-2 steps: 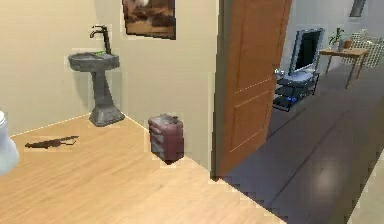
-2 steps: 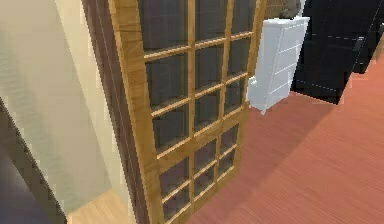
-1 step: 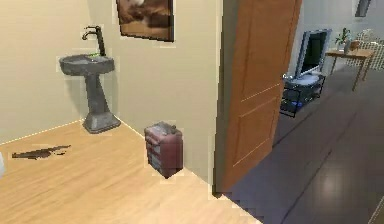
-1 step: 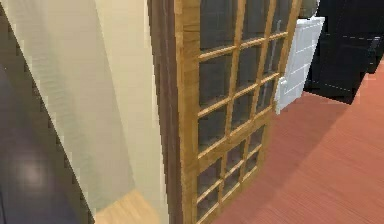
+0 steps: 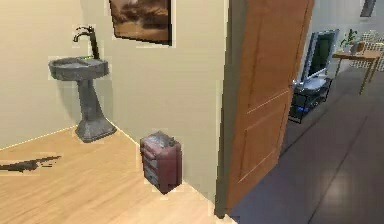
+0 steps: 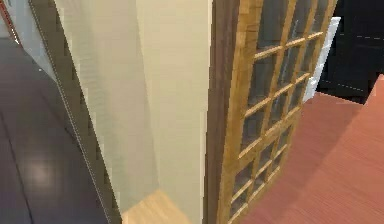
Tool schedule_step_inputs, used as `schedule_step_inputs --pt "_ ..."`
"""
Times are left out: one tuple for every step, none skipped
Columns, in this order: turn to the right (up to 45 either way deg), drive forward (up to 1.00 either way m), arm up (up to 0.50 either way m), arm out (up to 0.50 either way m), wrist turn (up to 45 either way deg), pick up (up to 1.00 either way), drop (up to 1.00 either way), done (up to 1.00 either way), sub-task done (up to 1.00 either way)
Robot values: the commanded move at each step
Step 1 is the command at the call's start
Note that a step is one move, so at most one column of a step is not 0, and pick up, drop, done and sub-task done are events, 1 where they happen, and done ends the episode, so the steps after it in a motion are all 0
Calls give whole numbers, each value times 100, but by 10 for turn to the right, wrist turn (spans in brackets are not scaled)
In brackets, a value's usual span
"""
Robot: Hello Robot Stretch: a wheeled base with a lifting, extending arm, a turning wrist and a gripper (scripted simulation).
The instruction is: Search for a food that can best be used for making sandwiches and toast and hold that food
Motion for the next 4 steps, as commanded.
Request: schedule_step_inputs --pt "360 0 0 0 0 0 0 0 0" --pt "0 90 0 0 0 0 0 0 0" --pt "90 0 0 0 0 0 0 0 0" --pt "0 30 0 0 0 0 0 0 0"
